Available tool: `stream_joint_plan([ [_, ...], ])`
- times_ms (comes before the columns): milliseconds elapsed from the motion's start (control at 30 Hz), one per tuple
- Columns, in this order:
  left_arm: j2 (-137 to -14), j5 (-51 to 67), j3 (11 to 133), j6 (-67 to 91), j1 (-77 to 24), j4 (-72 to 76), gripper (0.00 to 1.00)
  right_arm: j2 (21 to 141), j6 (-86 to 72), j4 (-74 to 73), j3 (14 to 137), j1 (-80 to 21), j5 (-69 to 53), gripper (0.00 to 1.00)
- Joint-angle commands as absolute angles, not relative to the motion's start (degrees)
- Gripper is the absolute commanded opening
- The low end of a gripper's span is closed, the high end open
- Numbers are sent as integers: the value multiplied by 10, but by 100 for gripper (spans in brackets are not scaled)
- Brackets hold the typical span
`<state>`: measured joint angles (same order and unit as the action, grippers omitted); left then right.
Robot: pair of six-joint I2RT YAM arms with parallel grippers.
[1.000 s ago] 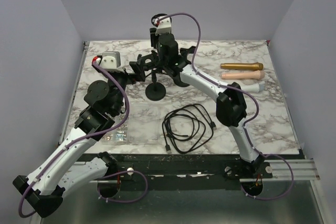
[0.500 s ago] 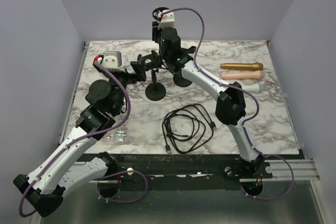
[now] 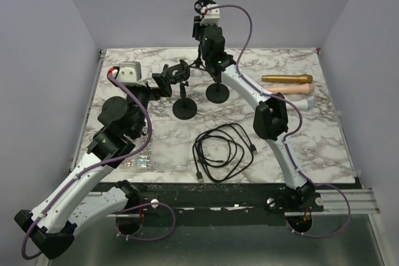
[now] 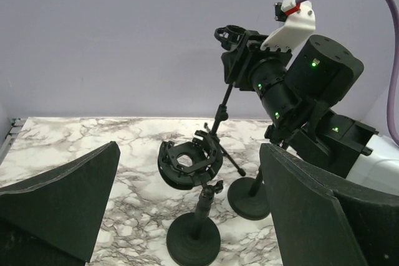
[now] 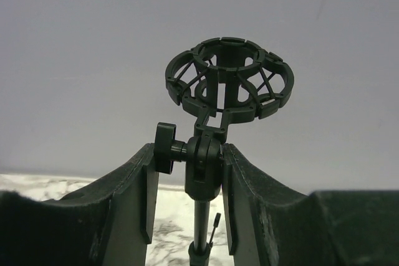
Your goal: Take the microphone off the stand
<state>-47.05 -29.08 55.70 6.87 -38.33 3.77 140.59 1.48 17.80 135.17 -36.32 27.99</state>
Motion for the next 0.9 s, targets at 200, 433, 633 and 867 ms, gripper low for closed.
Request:
stream_joint_plan([
  [200,-470,-298,561,67,-384,43,99,1368,85,250,1324,-293,268,1],
  [433,-478,-293,562,73,-384,40,98,1294,72,265,1205,-261,289,1],
  [633,-483,-290,562,76,-385,38,98,1224,59,273,1100,-260,326,1],
  [867,-489,-283,563,83,-384,34,99,1147,49,262,999,-257,293,1],
])
